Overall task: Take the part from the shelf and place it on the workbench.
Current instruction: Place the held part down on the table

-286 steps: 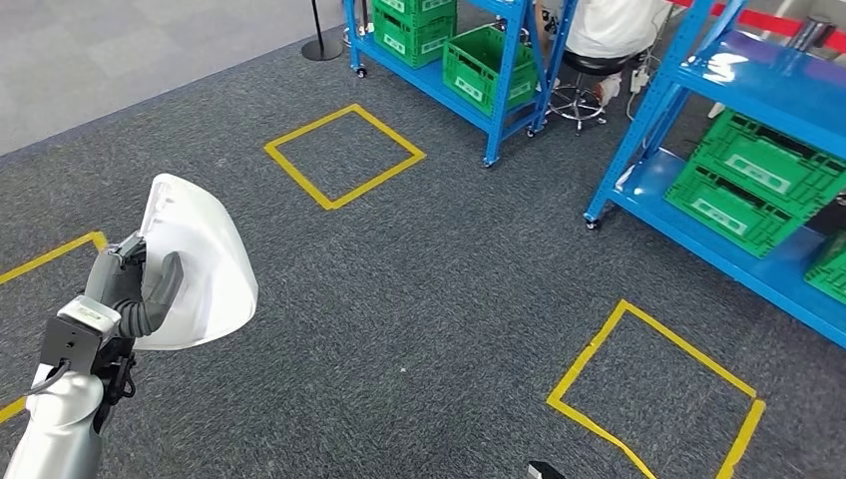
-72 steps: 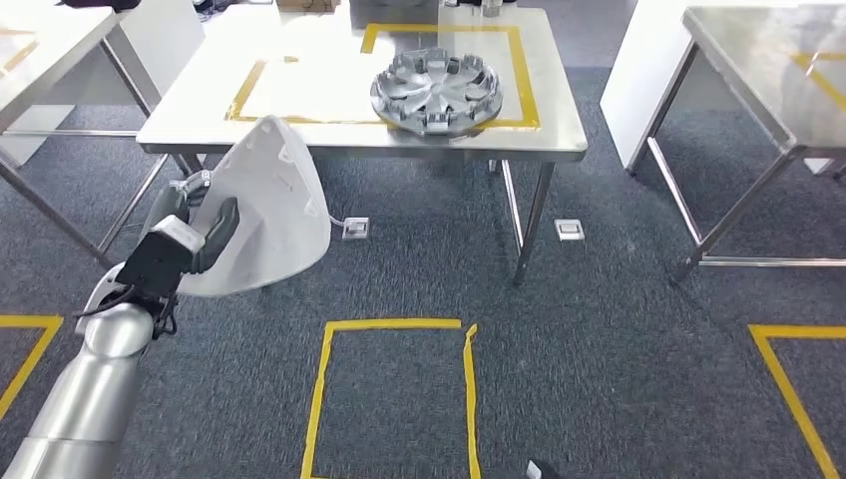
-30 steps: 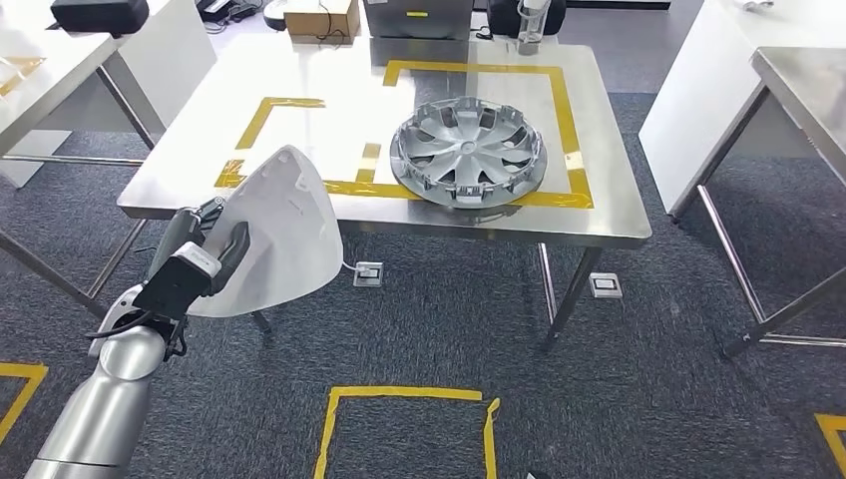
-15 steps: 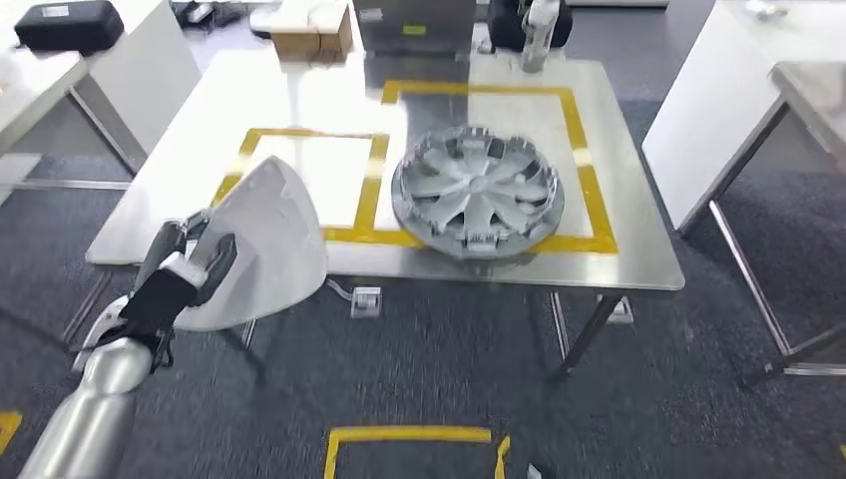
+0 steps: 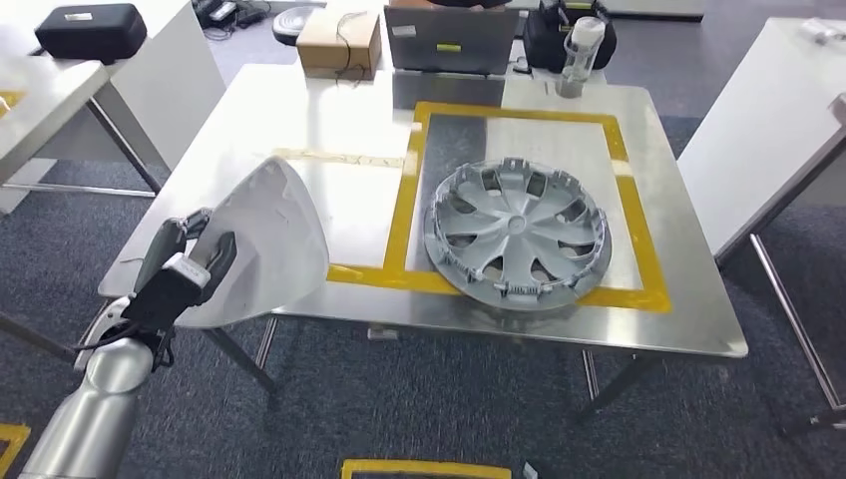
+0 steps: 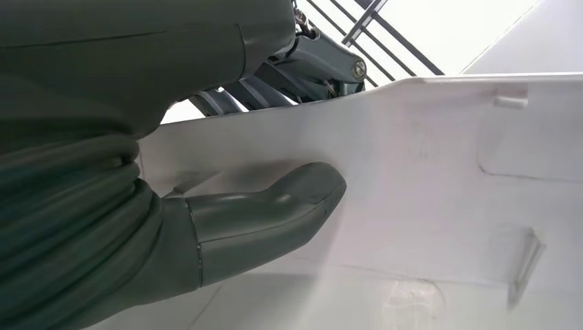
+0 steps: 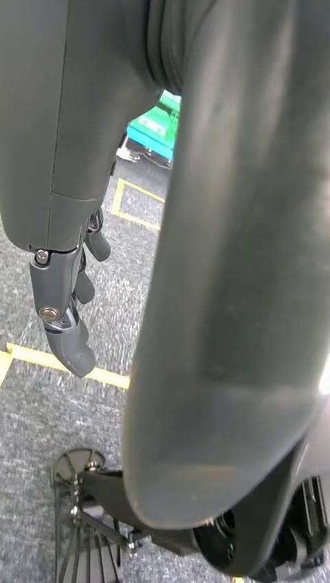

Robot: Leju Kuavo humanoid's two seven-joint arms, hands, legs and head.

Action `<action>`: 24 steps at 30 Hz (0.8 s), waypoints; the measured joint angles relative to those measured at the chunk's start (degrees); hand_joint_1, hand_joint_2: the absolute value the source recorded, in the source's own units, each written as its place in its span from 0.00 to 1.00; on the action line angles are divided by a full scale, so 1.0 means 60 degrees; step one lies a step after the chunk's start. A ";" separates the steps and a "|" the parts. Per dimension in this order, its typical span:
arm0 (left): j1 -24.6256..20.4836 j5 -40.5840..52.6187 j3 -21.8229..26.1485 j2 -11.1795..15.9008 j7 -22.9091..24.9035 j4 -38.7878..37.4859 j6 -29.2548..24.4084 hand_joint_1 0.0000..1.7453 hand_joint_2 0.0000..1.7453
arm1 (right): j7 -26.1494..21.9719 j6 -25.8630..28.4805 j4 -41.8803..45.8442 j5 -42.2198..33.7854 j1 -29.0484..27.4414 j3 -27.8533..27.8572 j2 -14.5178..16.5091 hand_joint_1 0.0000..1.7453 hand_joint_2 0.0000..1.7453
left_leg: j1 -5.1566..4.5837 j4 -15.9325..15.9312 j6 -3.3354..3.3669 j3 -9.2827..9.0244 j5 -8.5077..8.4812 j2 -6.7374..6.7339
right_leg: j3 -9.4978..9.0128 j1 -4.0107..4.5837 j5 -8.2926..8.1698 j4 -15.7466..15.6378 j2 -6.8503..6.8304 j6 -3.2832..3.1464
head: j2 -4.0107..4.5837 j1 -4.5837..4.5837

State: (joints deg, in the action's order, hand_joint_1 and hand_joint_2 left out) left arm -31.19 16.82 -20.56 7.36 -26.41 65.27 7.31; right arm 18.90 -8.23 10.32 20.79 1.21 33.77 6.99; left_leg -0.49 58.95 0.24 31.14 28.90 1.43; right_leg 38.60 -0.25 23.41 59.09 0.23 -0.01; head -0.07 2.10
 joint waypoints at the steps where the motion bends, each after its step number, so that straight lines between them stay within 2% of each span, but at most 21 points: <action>1: 0.0001 0.0016 0.0001 0.0002 0.0023 0.0003 -0.0009 1.00 1.00 | -0.0014 0.0000 0.0000 0.0009 0.0012 0.0000 0.0000 0.00 0.00 | -0.0003 -0.0017 -0.0011 -0.0017 0.0034 0.0006 | -0.0046 0.0004 -0.0035 -0.0015 0.0010 -0.0028 | 0.0000 -0.0012; 4: -0.0012 0.0029 0.0005 0.0015 0.0053 0.0000 -0.0030 1.00 1.00 | 0.0045 0.0002 0.0000 0.0020 0.0032 -0.0003 -0.0005 0.00 0.00 | -0.0002 -0.0093 0.0070 -0.0117 0.0037 -0.0026 | -0.0120 0.0002 -0.0059 -0.0094 0.0060 -0.0087 | 0.0000 -0.0036; 7: -0.0027 0.0035 0.0002 0.0013 0.0046 -0.0002 -0.0026 1.00 1.00 | 0.0045 -0.0004 0.0000 0.0029 0.0057 -0.0004 -0.0015 0.00 0.00 | -0.0008 -0.0205 0.0072 -0.0195 0.0063 -0.0059 | -0.0132 0.0007 -0.0002 -0.0092 0.0107 -0.0154 | 0.0000 -0.0037; 15: -0.0301 0.0295 -0.0006 -0.0038 -0.0017 -0.0327 -0.0050 1.00 1.00 | 0.0048 -0.0010 0.0000 0.0085 0.0083 -0.0004 -0.0018 0.00 0.00 | -0.0003 -0.0352 -0.0074 -0.0305 0.0145 -0.0092 | -0.0187 0.0023 0.0038 -0.0090 0.0114 -0.0182 | 0.0000 -0.0035; 19: -0.1167 0.1475 -0.0088 -0.0218 -0.0075 -0.1649 -0.1112 1.00 1.00 | 0.0048 -0.0073 0.0000 0.0211 0.0111 -0.0004 -0.0023 0.00 0.00 | -0.0004 -0.0316 -0.0092 -0.0305 0.0137 -0.0092 | -0.0216 0.0021 0.0016 -0.0090 0.0108 -0.0158 | 0.0000 -0.0033; 22: -0.2190 0.2469 -0.0231 -0.0347 0.0019 -0.3302 -0.2061 1.00 1.00 | 0.0049 -0.0169 0.0000 0.0362 0.0123 -0.0012 -0.0061 0.00 0.00 | -0.0002 -0.0287 -0.0088 -0.0304 0.0129 -0.0094 | -0.0232 0.0016 -0.0006 -0.0090 0.0107 -0.0139 | 0.0000 -0.0032; 24: -0.2841 0.3074 -0.0343 -0.0381 0.0356 -0.4454 -0.2564 1.00 1.00 | 0.0049 -0.0204 0.0000 0.0441 0.0121 -0.0017 -0.0097 0.00 0.00 | 0.0000 -0.0280 -0.0089 -0.0307 0.0122 -0.0097 | -0.0240 0.0004 -0.0021 -0.0090 0.0115 -0.0131 | 0.0000 -0.0033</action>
State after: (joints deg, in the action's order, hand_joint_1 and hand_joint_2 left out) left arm -48.23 35.27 -22.62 5.07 -24.28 38.54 -8.08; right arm 19.20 -9.46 10.32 23.43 1.94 33.67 6.41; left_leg -0.49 57.27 -0.29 29.30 29.63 0.85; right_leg 37.16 -0.23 23.29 58.55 0.92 -0.79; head -0.07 1.91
